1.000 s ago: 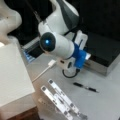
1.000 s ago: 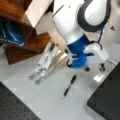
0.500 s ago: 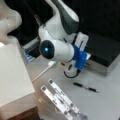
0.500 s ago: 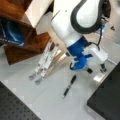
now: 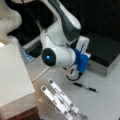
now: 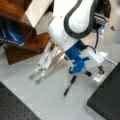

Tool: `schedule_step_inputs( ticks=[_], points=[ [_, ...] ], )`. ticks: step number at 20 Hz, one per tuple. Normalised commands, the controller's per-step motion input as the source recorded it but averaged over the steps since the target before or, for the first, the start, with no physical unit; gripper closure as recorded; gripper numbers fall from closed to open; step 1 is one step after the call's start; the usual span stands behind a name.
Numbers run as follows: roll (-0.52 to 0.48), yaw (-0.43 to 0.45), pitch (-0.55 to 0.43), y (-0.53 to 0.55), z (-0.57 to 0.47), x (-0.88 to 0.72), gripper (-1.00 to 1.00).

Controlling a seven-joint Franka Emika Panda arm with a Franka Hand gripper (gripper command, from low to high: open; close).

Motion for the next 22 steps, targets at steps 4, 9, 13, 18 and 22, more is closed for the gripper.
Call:
schedule_step_inputs(
  ticks=[4, 9, 13, 18, 22],
  points=[
    [0.328, 0.048, -0.008, -0.05, -0.13, 0.24, -1.00],
    [0.265, 0.051, 0.019, -0.01, -0.06, 0.22, 1.00],
    [0.171, 0.073, 0.023, -0.01, -0.02, 0.16, 1.00],
    [0.208, 0.080, 0.013, -0.04, 0.02, 0.12, 1.00],
    [0.183, 0.061, -0.002, -0.06, 0.01, 0.10, 1.00]
  ],
)
